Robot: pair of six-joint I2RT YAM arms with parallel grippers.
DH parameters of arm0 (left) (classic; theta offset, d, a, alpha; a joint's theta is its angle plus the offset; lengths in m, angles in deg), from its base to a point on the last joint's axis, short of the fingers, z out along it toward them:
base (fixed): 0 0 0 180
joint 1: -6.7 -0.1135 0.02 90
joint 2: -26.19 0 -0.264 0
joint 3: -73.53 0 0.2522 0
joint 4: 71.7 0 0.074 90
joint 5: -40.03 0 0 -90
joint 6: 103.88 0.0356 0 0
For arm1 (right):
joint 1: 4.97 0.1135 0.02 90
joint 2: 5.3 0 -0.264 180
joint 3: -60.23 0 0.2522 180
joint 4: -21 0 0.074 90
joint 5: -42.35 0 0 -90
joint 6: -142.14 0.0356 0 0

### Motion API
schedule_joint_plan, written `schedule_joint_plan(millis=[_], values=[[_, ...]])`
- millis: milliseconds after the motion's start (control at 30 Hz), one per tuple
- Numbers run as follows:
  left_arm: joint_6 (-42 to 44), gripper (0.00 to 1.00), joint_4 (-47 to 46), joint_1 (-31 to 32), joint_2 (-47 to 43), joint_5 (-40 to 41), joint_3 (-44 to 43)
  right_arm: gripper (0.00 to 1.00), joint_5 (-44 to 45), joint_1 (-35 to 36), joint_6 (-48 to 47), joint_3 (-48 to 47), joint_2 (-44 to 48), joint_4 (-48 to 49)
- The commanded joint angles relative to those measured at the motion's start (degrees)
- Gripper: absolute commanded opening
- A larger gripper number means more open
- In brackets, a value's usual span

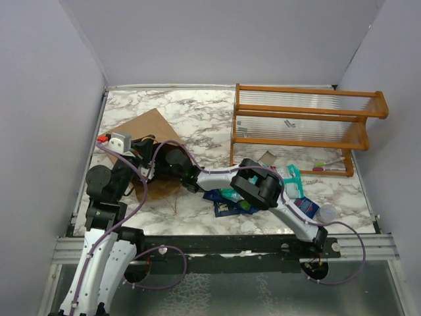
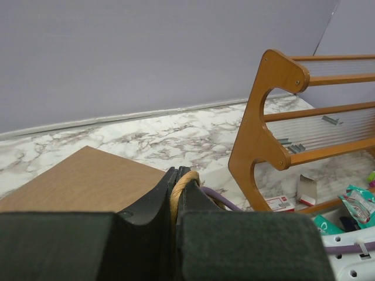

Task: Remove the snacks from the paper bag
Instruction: Take out the snack from the paper bag.

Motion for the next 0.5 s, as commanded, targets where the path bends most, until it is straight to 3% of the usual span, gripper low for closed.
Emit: schedule_joint_plan(millis=[0,267,467], values=[[-0.13,0.00,-2.57,-0.20,-0.71,-0.32,0.42,0.63,4.75,0.04,2.88,2.38,1.04,-2.88],[-0.47,0.00,-2.72,-0.03,-0.62,-0.41,0.59,0.62,8.14,0.12,0.09,9.40,8.40,-10.59],[-1.32,0.00,-5.11,0.03,-0.53,-4.02,1.26,0.64,9.90,1.08,5.80,7.34,7.82,-11.46]])
